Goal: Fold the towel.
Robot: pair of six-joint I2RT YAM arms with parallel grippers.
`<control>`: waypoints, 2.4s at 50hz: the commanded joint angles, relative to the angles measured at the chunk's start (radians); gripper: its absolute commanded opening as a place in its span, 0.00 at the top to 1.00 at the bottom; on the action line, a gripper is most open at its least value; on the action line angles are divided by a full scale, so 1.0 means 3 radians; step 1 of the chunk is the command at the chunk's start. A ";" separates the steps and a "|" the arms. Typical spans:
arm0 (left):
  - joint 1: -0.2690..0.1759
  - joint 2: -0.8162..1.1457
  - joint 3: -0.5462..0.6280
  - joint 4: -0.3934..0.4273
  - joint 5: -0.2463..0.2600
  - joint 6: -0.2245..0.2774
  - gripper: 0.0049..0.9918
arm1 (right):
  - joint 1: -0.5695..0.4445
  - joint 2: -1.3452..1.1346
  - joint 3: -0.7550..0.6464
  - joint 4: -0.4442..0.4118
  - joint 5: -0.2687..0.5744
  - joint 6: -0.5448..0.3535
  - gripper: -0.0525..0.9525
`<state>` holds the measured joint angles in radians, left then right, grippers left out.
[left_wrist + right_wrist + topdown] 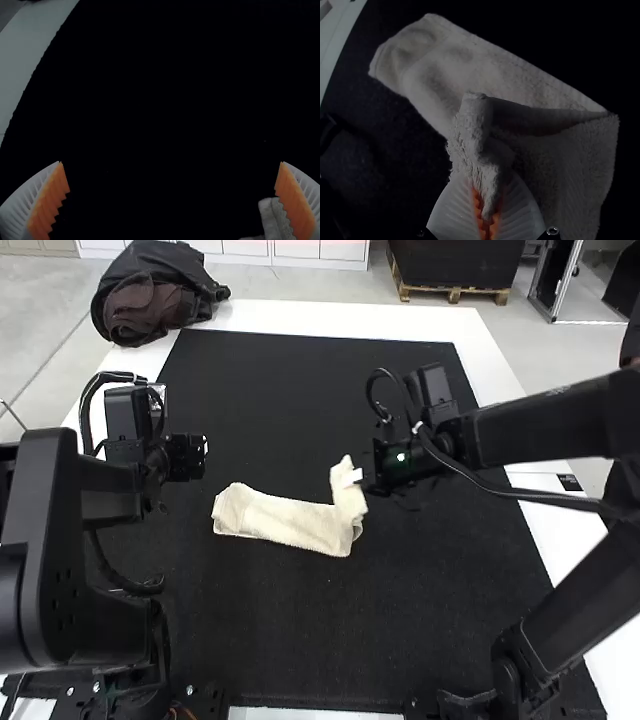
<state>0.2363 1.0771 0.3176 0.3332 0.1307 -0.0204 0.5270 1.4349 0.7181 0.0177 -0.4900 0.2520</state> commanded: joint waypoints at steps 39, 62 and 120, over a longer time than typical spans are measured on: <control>0.0010 0.0004 0.0051 0.0055 -0.0037 -0.0004 0.02 | 0.0723 0.1332 0.1196 0.0437 0.0018 0.0249 0.97; 0.0030 0.0004 0.0051 0.0055 -0.0026 -0.0014 0.02 | 0.1010 0.1859 0.1804 0.0437 0.0018 0.0316 0.97; 0.0353 -0.0001 0.0077 0.0244 -0.0139 -0.0121 0.02 | 0.0790 0.1757 0.1963 0.0631 -0.0330 0.0469 0.97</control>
<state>0.3340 1.0771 0.3176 0.3939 0.0998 -0.0502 0.7616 2.0140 1.3437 0.2008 -0.5400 0.3782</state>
